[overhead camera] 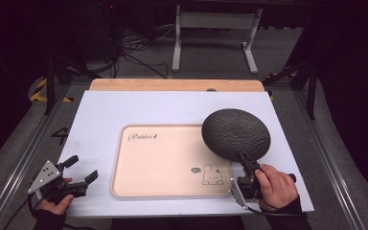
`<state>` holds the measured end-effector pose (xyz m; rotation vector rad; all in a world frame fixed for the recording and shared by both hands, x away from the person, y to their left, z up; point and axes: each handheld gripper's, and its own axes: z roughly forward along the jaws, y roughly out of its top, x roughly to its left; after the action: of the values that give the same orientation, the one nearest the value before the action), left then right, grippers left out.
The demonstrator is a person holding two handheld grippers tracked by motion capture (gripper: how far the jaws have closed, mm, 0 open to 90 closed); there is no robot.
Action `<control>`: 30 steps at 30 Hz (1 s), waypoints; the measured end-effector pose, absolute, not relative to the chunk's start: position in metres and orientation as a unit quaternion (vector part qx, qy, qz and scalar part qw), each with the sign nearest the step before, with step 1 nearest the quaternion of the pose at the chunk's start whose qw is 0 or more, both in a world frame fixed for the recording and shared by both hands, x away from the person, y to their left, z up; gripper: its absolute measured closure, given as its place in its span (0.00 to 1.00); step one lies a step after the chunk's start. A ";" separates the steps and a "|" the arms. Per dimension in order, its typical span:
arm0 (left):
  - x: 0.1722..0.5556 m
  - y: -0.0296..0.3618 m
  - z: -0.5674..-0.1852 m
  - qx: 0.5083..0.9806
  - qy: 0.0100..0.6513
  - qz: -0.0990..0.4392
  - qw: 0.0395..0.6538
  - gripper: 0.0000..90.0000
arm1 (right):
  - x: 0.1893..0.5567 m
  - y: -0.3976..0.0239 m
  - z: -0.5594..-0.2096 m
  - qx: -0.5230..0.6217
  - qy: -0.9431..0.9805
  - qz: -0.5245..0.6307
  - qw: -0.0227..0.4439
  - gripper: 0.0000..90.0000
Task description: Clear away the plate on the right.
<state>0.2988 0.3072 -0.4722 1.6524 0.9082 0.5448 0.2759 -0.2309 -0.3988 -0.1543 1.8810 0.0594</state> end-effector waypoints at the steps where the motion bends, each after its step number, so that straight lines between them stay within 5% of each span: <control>1: 0.299 0.307 -0.472 0.699 0.385 0.230 0.556 0.05 | 0.276 -0.228 -0.398 -0.070 0.807 0.029 0.586 0.92; 30: 0.298 0.307 -0.472 0.701 0.380 0.228 0.559 0.05 | 0.279 -0.170 -0.385 -0.141 0.799 0.078 0.579 0.91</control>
<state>0.2983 0.3072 -0.4724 1.6531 0.8954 0.5379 0.2794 -0.1699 -0.3852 -0.3292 1.8691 0.1823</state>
